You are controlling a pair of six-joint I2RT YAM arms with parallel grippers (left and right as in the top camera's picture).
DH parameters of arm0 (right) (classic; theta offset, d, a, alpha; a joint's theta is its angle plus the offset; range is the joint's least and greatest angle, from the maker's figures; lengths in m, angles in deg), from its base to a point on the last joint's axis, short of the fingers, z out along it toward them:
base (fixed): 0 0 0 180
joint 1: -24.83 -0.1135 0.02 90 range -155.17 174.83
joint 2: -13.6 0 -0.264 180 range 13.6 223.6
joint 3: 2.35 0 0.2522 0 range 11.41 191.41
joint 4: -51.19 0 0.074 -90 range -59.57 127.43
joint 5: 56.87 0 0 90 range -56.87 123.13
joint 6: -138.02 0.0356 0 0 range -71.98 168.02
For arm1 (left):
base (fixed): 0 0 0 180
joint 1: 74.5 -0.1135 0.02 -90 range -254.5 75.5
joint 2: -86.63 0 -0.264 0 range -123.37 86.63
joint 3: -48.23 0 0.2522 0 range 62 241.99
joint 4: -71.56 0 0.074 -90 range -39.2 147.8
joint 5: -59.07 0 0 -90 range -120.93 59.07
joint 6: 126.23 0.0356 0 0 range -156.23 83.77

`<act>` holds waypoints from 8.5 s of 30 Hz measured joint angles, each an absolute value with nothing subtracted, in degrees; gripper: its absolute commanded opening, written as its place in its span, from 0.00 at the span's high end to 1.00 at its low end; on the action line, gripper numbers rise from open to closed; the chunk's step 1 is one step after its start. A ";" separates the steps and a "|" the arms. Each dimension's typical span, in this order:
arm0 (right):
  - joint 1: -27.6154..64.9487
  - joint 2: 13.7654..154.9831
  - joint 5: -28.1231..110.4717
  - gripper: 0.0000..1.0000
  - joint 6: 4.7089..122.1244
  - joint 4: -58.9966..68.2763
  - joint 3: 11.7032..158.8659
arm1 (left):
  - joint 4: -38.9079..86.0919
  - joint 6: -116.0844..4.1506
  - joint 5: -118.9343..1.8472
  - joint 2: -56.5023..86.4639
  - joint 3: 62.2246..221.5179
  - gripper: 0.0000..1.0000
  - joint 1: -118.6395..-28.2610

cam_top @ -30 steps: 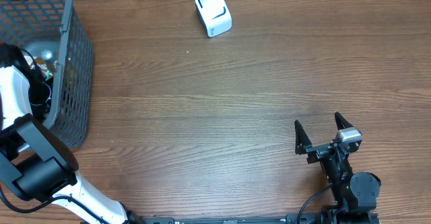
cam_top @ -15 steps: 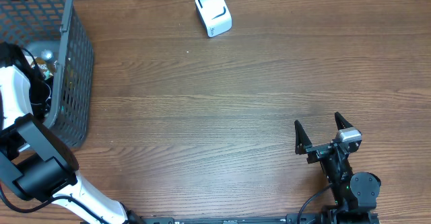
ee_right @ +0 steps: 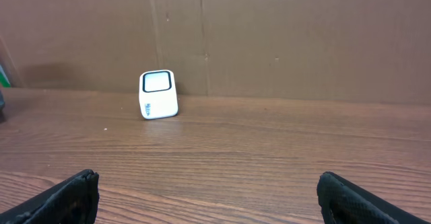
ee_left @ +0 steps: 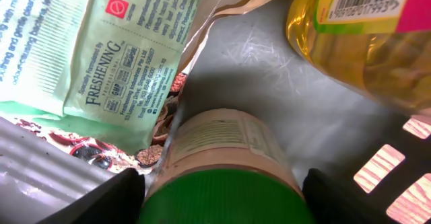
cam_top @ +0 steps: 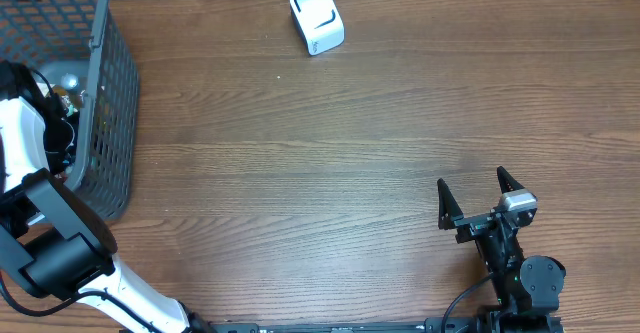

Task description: Scan the item barcode

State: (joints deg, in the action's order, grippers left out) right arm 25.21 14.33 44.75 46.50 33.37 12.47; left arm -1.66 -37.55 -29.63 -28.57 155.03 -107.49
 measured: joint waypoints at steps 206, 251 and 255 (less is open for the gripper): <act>25.21 14.33 44.75 0.00 46.52 33.37 12.47 | 16.52 -51.23 -25.50 -20.09 138.09 0.38 -41.48; 25.21 14.33 44.77 0.00 46.52 33.41 12.47 | -7.41 -62.45 -28.73 -15.72 144.60 0.33 -41.48; 25.21 14.33 44.75 0.00 46.54 33.37 12.47 | -3.30 -62.58 -29.63 -15.72 140.58 0.39 -41.48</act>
